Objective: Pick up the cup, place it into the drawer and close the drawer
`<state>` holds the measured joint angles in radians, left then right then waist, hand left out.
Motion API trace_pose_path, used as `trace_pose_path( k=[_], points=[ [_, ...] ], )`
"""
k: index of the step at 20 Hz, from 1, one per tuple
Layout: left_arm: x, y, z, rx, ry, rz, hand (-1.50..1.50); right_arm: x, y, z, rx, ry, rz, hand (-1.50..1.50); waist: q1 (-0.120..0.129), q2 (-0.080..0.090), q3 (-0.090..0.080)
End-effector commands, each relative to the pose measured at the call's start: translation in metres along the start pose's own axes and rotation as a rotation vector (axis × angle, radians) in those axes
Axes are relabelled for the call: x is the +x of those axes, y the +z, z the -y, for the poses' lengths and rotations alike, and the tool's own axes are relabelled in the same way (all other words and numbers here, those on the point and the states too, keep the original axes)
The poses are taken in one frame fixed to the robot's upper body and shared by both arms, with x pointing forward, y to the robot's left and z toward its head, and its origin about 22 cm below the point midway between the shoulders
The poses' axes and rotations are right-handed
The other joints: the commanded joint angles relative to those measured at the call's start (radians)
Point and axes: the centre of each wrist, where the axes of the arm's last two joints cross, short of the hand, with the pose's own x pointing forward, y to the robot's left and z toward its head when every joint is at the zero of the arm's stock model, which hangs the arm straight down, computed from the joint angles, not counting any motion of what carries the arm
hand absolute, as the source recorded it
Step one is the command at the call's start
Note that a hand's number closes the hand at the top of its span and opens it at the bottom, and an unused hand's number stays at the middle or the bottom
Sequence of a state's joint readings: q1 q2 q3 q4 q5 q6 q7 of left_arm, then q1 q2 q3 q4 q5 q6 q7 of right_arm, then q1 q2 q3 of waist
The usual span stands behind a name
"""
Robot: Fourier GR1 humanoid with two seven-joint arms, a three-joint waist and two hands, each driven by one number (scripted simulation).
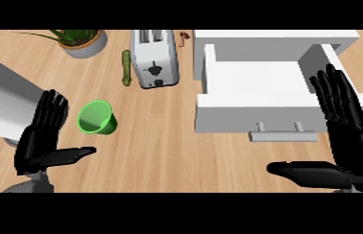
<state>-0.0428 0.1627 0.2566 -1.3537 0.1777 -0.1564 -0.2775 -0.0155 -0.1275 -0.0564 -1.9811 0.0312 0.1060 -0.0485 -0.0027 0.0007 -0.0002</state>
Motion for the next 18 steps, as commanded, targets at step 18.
trace_pose_path(
  k=[18],
  points=[
    [-0.110,0.019,-0.049,0.093,0.009,-0.018,-1.50,0.013,0.010,0.011,0.031,-0.009,-0.001,-1.50,-0.012,0.002,-0.001]
  ],
)
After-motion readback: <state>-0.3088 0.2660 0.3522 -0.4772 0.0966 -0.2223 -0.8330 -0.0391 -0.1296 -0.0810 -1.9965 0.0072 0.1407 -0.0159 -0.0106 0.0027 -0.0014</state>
